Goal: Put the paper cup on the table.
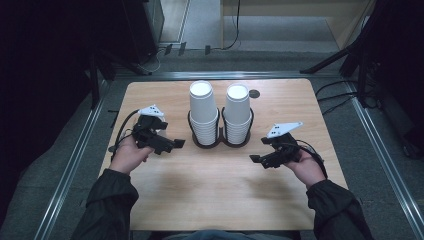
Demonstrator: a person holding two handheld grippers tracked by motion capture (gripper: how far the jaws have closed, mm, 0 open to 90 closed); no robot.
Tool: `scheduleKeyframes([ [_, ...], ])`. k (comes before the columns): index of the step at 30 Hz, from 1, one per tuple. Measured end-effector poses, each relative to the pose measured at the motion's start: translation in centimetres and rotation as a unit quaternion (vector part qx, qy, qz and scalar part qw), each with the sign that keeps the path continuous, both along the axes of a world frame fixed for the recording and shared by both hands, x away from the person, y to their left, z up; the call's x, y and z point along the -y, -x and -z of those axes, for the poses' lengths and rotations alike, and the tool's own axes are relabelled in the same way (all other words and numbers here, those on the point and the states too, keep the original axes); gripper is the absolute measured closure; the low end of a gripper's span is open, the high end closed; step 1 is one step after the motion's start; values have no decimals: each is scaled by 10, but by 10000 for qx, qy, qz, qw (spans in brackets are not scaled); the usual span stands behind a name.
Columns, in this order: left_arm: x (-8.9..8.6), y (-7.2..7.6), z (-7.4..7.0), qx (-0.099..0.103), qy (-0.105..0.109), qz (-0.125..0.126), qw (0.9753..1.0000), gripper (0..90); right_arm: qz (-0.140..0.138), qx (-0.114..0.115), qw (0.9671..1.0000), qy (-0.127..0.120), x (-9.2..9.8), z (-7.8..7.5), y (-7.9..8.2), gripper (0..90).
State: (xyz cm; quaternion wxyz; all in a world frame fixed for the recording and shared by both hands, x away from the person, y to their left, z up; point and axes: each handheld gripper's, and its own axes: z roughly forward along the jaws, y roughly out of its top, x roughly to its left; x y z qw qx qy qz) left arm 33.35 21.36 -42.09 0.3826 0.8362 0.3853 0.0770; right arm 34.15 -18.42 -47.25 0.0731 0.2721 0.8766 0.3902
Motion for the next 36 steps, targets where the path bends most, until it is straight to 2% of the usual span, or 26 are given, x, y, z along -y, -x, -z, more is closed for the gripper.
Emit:
scheduleKeyframes([
  [2, 5, 1, 2, 34, -87, 25, 10000, 0, -21, -4, 10000, -8, 0, 0, 0, 206],
  [6, 15, 2, 8, 98, -102, 43, 9999, 0, -29, -16, 10000, -7, -1, 0, 1, 206],
  [9, 22, 4, 15, 138, 28, 100, 9999, 0, -51, -33, 10000, 9, -3, 1, 1, 206],
  [12, 28, 5, 21, 243, -42, 122, 9996, 0, -70, -18, 10000, 14, -3, 1, 1, 206],
  [16, 33, 6, 26, 239, -40, 183, 9995, 0, -82, -27, 10000, 3, -4, 0, 2, 206],
  [20, 38, 7, 28, 222, 58, 193, 9996, 0, -99, -14, 10000, -3, -5, 1, 2, 206],
  [24, 46, 7, 33, 198, 26, 235, 9995, 0, -86, -10, 10000, -41, -6, 0, 3, 206],
  [30, 59, 7, 40, 67, 57, 332, 9994, 0, -148, -28, 9999, -34, -11, 1, 4, 205],
  [36, 74, 7, 46, 149, 71, 403, 9991, 0, -213, -43, 9998, -2, -14, 2, 6, 205],
])
